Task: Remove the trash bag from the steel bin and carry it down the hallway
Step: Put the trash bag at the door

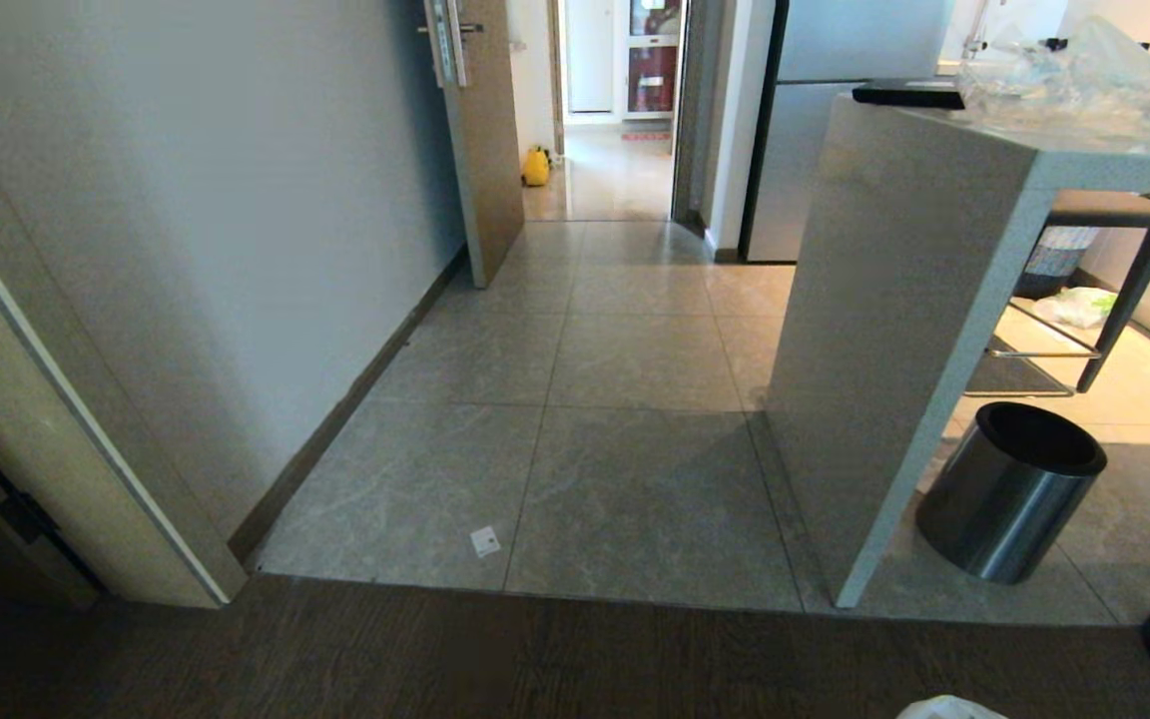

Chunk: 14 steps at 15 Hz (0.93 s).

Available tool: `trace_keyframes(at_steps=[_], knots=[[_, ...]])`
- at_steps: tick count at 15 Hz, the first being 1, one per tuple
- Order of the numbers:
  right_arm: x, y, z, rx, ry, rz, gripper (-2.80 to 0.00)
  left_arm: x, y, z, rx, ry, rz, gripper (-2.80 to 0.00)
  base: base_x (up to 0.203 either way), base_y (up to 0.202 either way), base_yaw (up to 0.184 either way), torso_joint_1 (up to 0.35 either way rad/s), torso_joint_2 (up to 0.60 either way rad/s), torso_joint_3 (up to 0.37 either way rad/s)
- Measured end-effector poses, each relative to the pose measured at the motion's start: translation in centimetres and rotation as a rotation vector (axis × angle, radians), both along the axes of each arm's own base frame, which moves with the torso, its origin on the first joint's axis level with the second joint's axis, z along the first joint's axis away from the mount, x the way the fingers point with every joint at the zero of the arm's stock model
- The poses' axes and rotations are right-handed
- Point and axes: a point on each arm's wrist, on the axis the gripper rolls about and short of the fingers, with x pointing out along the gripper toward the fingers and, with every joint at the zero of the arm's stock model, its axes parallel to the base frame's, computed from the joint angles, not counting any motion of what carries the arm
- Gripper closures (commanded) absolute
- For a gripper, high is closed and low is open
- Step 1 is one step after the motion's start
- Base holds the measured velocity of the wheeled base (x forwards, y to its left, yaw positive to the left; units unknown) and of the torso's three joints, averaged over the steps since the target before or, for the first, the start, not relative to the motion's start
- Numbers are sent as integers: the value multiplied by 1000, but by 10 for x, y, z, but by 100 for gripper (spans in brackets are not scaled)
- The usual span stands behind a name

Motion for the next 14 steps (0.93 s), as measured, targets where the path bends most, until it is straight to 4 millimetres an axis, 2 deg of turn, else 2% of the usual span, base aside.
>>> trace_keyframes(at_steps=[11, 14], knots=[[0, 0, 0, 0, -1, -1, 0, 0, 0, 0, -1, 0, 0, 0, 0, 0, 0, 0, 0, 0], [0, 0, 0, 0, 0, -1, 0, 0, 0, 0, -4, 1, 0, 0, 152, 0, 0, 3, 8, 3]])
